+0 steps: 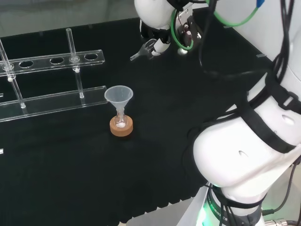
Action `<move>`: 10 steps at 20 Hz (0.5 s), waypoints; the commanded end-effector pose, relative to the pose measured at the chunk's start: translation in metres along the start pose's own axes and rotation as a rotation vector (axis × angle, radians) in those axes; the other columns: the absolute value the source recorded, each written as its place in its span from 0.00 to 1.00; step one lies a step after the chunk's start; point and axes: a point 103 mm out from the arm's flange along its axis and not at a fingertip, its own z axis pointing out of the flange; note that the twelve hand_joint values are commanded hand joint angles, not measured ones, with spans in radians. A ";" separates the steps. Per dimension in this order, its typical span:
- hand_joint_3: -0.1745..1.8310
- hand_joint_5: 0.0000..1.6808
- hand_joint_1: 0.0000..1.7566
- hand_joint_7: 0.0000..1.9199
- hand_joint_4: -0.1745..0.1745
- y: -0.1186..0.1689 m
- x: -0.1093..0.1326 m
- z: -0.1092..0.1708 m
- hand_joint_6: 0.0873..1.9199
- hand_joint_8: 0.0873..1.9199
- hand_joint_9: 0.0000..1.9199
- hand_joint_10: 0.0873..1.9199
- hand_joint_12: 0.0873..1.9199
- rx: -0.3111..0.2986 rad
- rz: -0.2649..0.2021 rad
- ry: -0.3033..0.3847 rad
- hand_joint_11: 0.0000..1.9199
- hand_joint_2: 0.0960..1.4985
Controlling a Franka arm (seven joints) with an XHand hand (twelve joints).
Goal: Put the weighing funnel back on the table.
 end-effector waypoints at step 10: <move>0.26 0.80 0.63 0.85 1.00 0.009 -0.048 0.076 0.18 0.00 0.58 0.04 0.82 0.068 0.253 0.037 0.00 0.49</move>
